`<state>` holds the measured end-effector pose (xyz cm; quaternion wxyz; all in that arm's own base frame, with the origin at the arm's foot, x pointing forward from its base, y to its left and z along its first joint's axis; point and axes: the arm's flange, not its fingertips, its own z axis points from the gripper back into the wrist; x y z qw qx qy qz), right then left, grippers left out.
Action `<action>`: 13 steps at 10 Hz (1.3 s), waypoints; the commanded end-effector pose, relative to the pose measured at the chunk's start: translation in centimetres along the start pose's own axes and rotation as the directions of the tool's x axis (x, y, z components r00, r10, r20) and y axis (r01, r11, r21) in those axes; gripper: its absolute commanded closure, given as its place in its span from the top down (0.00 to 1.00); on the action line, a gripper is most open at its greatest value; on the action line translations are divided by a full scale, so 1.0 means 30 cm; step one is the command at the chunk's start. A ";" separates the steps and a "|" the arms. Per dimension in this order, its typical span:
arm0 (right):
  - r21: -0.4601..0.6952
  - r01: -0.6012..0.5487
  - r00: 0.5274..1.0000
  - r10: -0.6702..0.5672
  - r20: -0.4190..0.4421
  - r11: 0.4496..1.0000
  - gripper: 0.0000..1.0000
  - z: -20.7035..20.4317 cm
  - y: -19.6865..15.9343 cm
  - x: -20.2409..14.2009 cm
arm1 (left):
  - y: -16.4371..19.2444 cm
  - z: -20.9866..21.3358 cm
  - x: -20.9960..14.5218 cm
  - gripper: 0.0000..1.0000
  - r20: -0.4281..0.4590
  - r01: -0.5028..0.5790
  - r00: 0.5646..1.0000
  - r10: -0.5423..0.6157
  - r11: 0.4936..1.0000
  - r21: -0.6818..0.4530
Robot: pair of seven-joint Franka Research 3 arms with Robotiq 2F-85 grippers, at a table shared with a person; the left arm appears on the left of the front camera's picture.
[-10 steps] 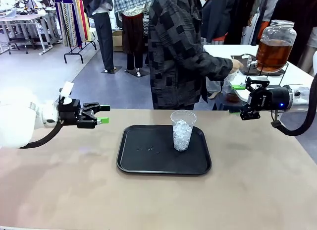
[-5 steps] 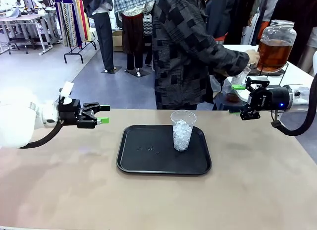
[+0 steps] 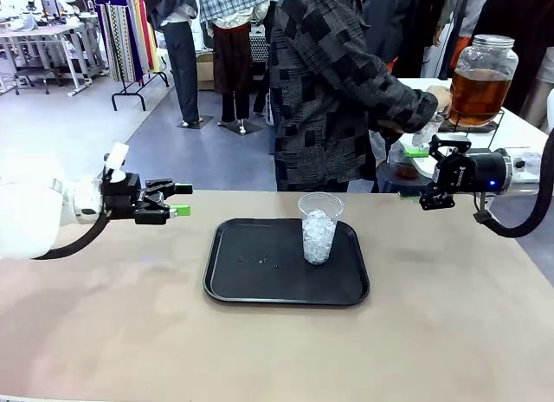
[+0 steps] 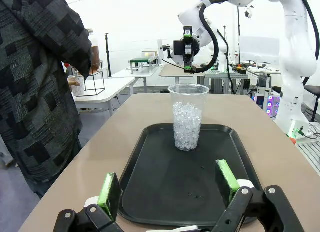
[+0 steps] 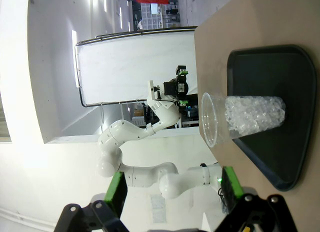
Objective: Pour the drink into the iced cup.
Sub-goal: Pick up the iced cup indicated by the human and present it to them.
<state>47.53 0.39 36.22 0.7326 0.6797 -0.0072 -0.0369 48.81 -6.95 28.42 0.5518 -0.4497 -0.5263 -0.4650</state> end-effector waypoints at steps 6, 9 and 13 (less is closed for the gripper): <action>-0.001 -0.006 1.000 0.006 0.000 1.000 1.00 -0.003 0.006 0.000 | 0.003 -0.005 0.009 1.00 -0.005 -0.003 1.000 0.003 1.000 0.001; -0.001 -0.006 1.000 0.006 0.000 1.000 1.00 -0.003 0.006 0.000 | 0.003 -0.005 0.009 1.00 -0.005 -0.003 1.000 0.003 1.000 0.001; -0.001 -0.006 1.000 0.006 0.000 1.000 1.00 -0.003 0.006 0.000 | 0.003 -0.005 0.009 1.00 -0.005 -0.003 1.000 0.003 1.000 0.001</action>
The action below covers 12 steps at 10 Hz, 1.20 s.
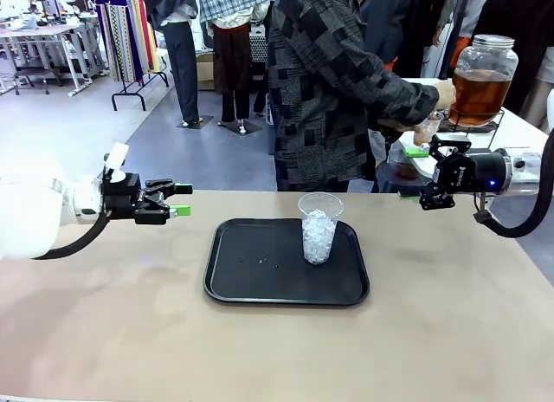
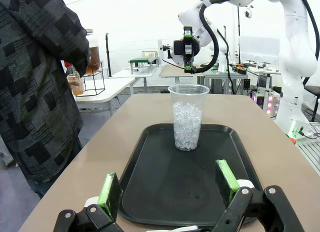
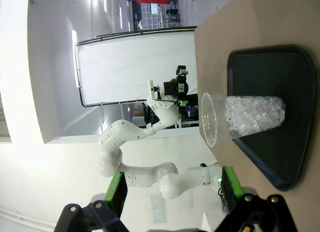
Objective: Pour the drink into the iced cup.
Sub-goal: Pick up the iced cup indicated by the human and present it to them.
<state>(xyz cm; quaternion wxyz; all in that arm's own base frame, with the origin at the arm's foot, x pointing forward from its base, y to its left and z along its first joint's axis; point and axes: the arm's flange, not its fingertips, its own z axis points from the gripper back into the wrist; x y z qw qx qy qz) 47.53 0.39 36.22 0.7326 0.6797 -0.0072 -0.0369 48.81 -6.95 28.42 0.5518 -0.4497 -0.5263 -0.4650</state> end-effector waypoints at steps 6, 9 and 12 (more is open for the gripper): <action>-0.001 -0.006 1.000 0.006 0.000 1.000 1.00 -0.003 0.006 0.000 | 0.003 -0.005 0.009 1.00 -0.005 -0.003 1.000 0.003 1.000 0.001; -0.001 -0.006 1.000 0.006 0.000 1.000 1.00 -0.003 0.006 0.000 | 0.003 -0.005 0.009 1.00 -0.005 -0.003 1.000 0.003 1.000 0.001; -0.001 -0.006 1.000 0.006 0.000 1.000 1.00 -0.003 0.006 0.000 | 0.003 -0.005 0.009 1.00 -0.005 -0.003 1.000 0.003 1.000 0.001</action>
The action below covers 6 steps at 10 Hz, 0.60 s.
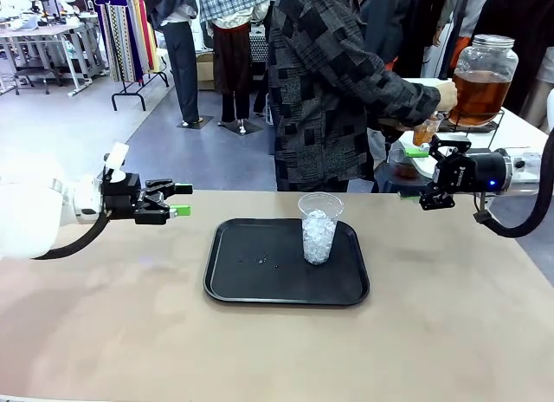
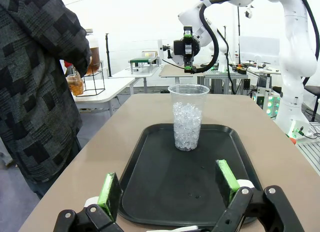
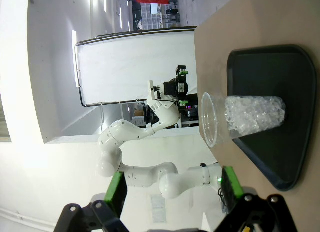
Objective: Pour the drink into the iced cup.
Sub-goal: Pick up the iced cup indicated by the human and present it to them.
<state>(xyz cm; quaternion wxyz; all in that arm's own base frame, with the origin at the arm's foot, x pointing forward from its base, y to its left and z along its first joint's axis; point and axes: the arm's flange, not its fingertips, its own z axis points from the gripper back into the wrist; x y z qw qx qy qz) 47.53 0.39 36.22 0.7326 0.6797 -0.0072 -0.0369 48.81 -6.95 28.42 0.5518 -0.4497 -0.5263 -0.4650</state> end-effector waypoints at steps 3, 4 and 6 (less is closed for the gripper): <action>-0.001 -0.006 1.000 0.006 0.000 1.000 1.00 -0.003 0.006 0.000 | 0.003 -0.005 0.009 1.00 -0.005 -0.003 1.000 0.003 1.000 0.001; -0.001 -0.006 1.000 0.006 0.000 1.000 1.00 -0.003 0.006 0.000 | 0.003 -0.005 0.009 1.00 -0.005 -0.003 1.000 0.003 1.000 0.001; -0.001 -0.006 1.000 0.006 0.000 1.000 1.00 -0.003 0.006 0.000 | 0.003 -0.005 0.009 1.00 -0.005 -0.003 1.000 0.003 1.000 0.001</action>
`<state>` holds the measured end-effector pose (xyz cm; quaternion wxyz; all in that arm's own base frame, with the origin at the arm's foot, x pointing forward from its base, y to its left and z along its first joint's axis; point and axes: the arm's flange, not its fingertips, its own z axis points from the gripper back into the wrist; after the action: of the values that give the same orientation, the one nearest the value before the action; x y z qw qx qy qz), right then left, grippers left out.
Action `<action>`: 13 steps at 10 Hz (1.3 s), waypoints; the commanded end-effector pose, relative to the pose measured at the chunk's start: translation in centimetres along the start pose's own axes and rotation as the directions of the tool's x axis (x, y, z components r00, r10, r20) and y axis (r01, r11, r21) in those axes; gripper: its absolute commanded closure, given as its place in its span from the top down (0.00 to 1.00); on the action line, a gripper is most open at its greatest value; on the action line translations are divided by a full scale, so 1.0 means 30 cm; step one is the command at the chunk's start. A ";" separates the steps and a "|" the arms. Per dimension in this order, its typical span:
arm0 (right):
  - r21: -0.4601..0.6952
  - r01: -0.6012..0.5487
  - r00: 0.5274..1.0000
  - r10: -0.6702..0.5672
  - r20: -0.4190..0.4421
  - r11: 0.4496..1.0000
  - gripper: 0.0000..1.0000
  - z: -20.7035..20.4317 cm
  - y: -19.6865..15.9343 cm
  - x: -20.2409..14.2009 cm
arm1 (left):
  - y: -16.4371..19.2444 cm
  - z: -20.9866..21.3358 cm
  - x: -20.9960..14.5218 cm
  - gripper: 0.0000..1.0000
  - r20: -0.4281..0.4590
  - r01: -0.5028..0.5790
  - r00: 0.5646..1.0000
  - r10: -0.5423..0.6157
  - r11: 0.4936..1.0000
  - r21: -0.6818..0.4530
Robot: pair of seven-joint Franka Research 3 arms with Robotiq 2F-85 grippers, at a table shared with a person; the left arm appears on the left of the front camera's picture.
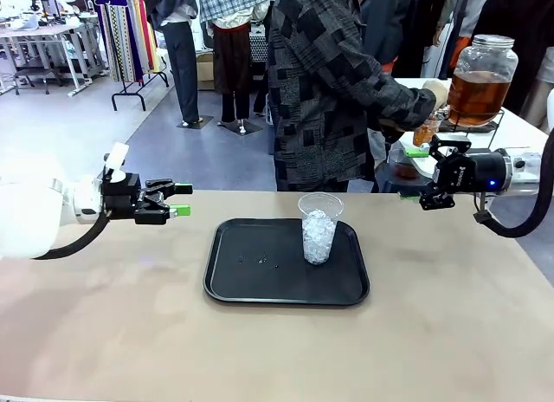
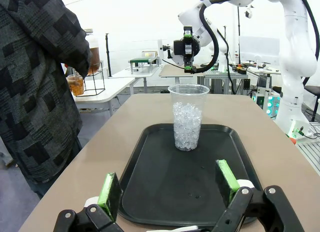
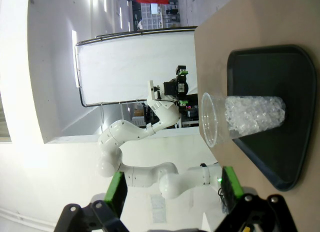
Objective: Pour the drink into the iced cup.
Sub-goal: Pick up the iced cup indicated by the human and present it to them.
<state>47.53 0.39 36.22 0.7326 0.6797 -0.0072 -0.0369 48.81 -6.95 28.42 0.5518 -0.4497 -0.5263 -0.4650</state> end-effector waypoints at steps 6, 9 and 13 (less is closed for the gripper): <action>-0.001 -0.006 1.000 0.006 0.000 1.000 1.00 -0.003 0.006 0.000 | 0.003 -0.005 0.009 1.00 -0.005 -0.003 1.000 0.003 1.000 0.001; -0.001 -0.006 1.000 0.006 0.000 1.000 1.00 -0.003 0.006 0.000 | 0.003 -0.005 0.009 1.00 -0.005 -0.003 1.000 0.003 1.000 0.001; -0.001 -0.006 1.000 0.006 0.000 1.000 1.00 -0.003 0.006 0.000 | 0.003 -0.005 0.009 1.00 -0.005 -0.003 1.000 0.003 1.000 0.001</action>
<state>47.53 0.39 36.22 0.7326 0.6797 -0.0072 -0.0369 48.81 -6.95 28.42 0.5518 -0.4497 -0.5263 -0.4650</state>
